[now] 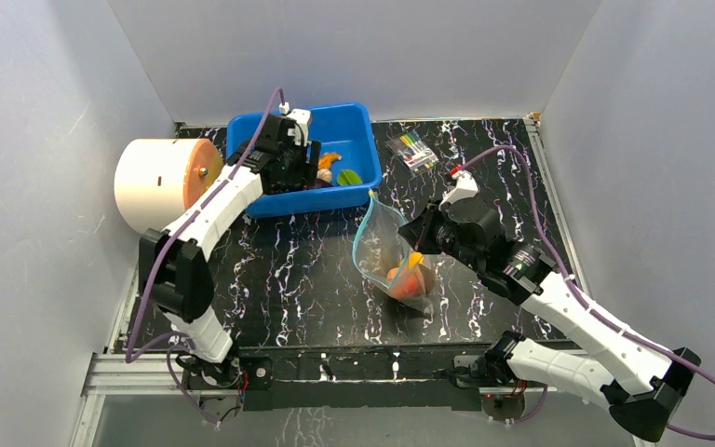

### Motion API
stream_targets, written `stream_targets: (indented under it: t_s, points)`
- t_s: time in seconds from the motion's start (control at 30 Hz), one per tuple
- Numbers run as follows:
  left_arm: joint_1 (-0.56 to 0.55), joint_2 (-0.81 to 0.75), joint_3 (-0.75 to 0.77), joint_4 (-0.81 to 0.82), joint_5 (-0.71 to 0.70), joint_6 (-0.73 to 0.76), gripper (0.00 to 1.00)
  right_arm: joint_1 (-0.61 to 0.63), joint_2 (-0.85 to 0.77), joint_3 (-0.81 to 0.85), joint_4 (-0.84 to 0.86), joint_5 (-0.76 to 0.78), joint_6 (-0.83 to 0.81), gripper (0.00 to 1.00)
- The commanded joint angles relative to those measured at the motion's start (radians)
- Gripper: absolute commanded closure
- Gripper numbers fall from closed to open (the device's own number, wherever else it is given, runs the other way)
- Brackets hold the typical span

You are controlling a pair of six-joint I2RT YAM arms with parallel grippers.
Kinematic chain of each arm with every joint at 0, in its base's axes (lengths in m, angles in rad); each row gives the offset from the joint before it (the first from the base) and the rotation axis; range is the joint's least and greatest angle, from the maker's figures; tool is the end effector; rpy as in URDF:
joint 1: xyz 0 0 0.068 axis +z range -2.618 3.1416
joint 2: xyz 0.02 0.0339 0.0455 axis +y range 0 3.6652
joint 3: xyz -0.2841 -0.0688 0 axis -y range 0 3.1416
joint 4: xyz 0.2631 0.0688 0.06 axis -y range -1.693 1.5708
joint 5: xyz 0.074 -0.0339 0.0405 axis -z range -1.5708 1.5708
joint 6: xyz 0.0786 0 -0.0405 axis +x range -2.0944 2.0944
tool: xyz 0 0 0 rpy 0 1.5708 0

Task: Place the food in the zip-top bag and seal the zipper
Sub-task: Pick up the fake vegetable from the bin.

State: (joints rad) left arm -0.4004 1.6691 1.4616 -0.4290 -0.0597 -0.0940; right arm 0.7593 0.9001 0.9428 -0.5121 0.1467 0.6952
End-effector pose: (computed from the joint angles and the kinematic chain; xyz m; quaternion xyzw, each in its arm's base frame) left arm 0.4073 -0.1673 0.3101 0.1229 0.8841 -0.0843 0.4430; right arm 0.1813 0.1562 0.3386 0.0111 0.8507 0.3003 0.4314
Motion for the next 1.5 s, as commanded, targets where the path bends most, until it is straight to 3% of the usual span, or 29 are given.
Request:
stream_targets:
  t_s: [0.0,0.47,1.13,1.47]
  points:
    - [0.039,0.048,0.113,0.003,0.007,0.037,0.35,0.005,0.006,0.055,0.067,-0.003,-0.020,1.00]
    - [0.166,0.318,0.365,-0.008,0.042,0.025,0.48,0.004,0.040,0.098,0.062,0.018,-0.039,1.00]
    - [0.236,0.510,0.423,0.081,0.115,-0.015,0.53,0.005,0.051,0.097,0.057,0.035,-0.052,1.00]
    - [0.241,0.560,0.439,0.141,0.069,-0.006,0.62,0.004,0.059,0.104,0.056,0.043,-0.062,1.00]
